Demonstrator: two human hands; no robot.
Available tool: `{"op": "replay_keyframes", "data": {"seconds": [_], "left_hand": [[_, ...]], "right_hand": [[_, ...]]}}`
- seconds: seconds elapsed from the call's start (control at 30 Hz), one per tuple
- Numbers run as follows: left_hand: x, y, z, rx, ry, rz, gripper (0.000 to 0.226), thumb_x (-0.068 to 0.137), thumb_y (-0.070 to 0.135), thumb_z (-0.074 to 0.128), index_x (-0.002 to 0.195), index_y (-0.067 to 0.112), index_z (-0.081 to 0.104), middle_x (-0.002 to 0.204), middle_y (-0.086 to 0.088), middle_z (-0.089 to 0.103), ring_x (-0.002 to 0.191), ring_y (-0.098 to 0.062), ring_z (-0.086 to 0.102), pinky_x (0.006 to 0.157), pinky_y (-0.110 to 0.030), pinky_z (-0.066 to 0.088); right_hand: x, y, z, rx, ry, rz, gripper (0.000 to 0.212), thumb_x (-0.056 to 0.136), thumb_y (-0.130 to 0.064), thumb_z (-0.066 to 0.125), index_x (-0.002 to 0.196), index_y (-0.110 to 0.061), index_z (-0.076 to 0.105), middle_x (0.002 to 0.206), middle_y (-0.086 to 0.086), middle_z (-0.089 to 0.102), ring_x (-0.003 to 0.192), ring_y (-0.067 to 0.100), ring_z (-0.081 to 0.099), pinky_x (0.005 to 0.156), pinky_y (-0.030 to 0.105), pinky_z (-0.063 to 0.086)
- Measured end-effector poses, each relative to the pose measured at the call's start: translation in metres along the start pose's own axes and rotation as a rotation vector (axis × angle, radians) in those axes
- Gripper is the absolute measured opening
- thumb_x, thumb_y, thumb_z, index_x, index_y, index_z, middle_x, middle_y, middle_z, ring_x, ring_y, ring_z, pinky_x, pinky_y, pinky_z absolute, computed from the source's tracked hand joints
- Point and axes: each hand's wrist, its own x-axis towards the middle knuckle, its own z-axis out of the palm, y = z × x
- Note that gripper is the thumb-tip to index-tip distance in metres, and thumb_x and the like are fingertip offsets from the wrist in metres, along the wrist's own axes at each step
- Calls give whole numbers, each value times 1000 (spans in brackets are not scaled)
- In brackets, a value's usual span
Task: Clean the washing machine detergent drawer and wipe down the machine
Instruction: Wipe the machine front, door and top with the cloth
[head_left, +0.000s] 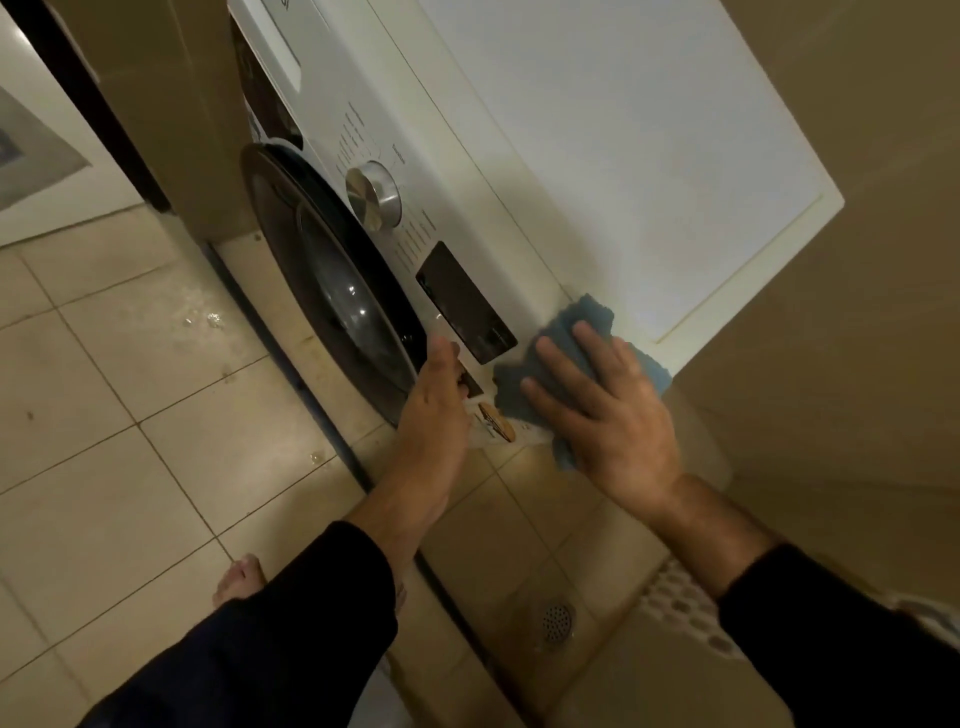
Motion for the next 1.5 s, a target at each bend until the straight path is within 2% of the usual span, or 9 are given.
{"op": "replay_keyframes", "data": {"seconds": [0.1,0.43,0.5,0.63,0.77,0.93,1.07,1.2,1.5], "left_hand": [[8,-4,-9,4,20,-21,74,91,68,17,149,27,35,153,2,40,134,-14,43,112,-47,37],[15,-6,-18,32,46,-2,70,96,65,17,151,26,32,154,0,38,137,-15,41,115,-46,33],[12,-8,-22,53,55,22,71,95,66,17,151,26,32,153,2,39,136,-14,41,115,-46,33],[9,-17,-38,70,50,31,69,96,65,16,151,27,33,154,2,39,136,-14,42,115,-45,33],[-2,-17,-50,85,59,55,66,98,62,18,152,27,31,150,3,42,133,-12,43,112,-40,36],[-6,-11,-61,93,73,63,64,98,62,18,152,30,31,150,2,43,132,-13,44,112,-45,37],[-4,-3,-57,122,57,93,78,86,74,18,151,33,30,153,4,39,137,-17,41,112,-49,36],[1,-4,-53,141,43,112,89,74,80,19,150,34,33,152,5,40,136,-17,43,112,-50,37],[9,-5,-86,133,67,98,86,77,76,19,149,32,34,149,5,44,134,-16,45,112,-49,37]], "right_hand": [[-1,14,-12,-20,-95,-136,60,84,-10,76,138,-15,50,153,8,38,143,42,29,117,58,22],[15,-35,17,-618,-326,-253,61,96,-16,43,154,-6,26,164,15,13,151,33,9,121,51,-9],[9,-45,36,-526,-473,-225,60,100,-19,40,155,-4,21,164,15,9,152,31,2,119,43,-18],[-7,-60,59,-480,-569,-209,62,97,-17,32,156,-3,14,164,16,3,151,33,-1,121,44,-13],[-22,-58,42,-559,-669,-255,74,92,-21,58,156,-14,22,164,10,11,152,25,6,119,45,-9],[-2,-38,-2,-607,-691,-217,72,90,-18,62,155,-19,29,165,8,12,152,25,1,119,47,-18],[32,-38,-18,-656,-693,-192,75,94,-22,55,157,-15,16,165,11,-2,148,29,-16,114,50,-23],[57,-55,18,-693,-653,-182,77,93,-28,55,157,-11,15,164,16,-2,150,36,-10,115,55,-22],[54,-81,34,-625,-939,-231,69,94,-12,40,157,-9,11,163,17,-10,149,31,-16,113,47,-20]]}}
